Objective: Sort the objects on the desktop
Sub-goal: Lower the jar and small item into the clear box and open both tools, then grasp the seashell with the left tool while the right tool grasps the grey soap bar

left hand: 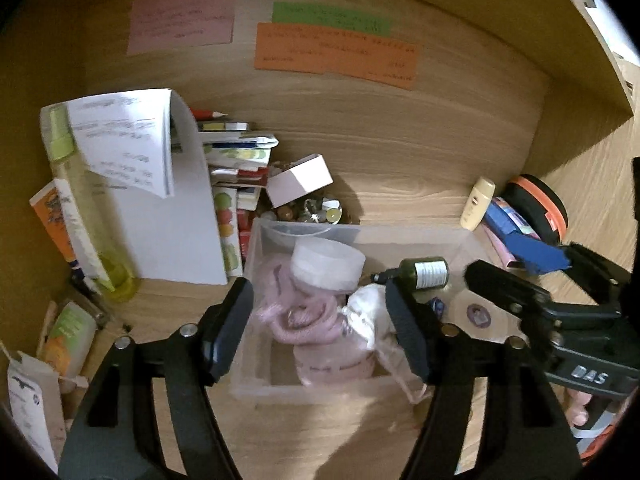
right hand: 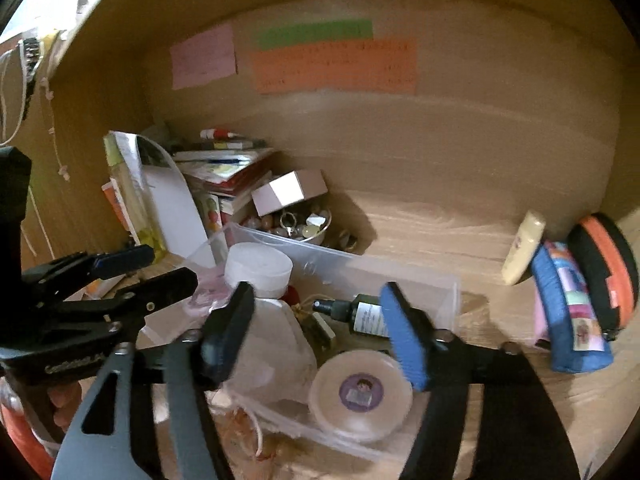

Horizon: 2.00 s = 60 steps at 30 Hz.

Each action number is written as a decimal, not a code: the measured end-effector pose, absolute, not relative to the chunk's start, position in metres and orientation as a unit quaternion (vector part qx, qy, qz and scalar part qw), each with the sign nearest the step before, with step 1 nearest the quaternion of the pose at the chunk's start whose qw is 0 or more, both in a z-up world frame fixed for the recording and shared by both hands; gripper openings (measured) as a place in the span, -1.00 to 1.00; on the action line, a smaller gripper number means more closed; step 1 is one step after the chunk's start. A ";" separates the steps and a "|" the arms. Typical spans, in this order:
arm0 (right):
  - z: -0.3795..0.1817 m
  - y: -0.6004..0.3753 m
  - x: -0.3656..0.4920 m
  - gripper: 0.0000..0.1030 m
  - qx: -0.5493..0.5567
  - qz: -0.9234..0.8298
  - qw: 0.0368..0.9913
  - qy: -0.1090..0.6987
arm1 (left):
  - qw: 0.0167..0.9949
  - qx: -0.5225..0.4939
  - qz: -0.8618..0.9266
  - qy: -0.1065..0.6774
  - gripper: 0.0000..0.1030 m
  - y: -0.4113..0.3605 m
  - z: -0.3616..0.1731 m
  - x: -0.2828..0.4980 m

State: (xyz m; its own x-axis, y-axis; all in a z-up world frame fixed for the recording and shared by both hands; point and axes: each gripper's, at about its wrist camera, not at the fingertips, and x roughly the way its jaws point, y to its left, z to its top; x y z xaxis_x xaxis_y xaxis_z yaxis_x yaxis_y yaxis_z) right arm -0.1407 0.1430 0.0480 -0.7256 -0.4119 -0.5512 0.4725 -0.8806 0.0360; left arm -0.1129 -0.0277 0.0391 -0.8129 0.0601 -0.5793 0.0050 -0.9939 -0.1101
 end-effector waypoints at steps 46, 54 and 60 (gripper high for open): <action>-0.045 0.180 0.011 0.59 0.363 -0.898 0.234 0.081 | 0.028 -0.369 0.927 -0.066 0.77 -0.020 -0.030 0.038; -0.063 0.189 0.016 0.60 0.389 -0.889 0.235 0.058 | 0.048 -0.380 0.923 -0.037 0.35 0.004 -0.044 0.048; -0.065 0.189 0.015 0.56 0.384 -0.893 0.231 0.047 | 0.064 -0.393 0.917 -0.033 -0.05 0.010 -0.055 0.049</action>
